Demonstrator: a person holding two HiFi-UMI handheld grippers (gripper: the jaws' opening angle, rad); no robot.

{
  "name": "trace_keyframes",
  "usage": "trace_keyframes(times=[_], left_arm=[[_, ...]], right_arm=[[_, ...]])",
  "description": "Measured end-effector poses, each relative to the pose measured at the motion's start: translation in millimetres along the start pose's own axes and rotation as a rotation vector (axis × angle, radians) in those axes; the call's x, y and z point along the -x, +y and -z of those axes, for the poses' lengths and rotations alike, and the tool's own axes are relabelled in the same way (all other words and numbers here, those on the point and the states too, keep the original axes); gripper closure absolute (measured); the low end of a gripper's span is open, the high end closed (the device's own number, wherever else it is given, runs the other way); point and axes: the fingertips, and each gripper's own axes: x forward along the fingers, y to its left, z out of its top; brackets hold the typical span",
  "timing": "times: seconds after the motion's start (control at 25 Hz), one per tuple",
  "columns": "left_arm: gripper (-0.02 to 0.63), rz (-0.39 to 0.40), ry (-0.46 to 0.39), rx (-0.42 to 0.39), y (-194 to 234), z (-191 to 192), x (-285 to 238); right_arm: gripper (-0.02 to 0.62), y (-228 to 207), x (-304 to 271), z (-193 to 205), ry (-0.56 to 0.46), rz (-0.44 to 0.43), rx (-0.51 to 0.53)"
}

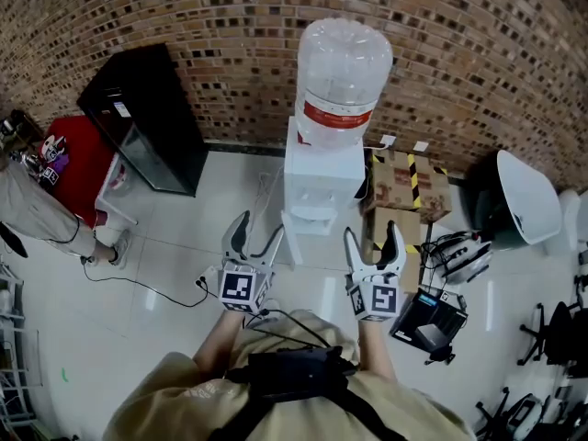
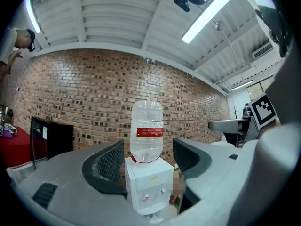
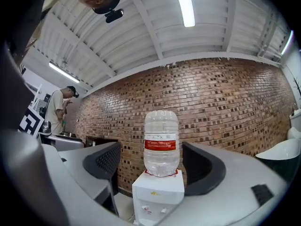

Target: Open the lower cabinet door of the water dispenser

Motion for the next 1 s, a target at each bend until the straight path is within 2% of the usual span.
trace_keyframes(times=[0.36,1.0], left_arm=[[0.29,0.02,0.036,0.005,-3.9,-3.8,-6.2],[0.29,0.039,0.026,0.042,-2.5,1.7,-18.2]], right_arm=[[0.172,-4.4,-1.6,6.1,0.025,0.006,0.002],[0.173,4.3,-10.9,18.4,0.049,-0.031,0.01]])
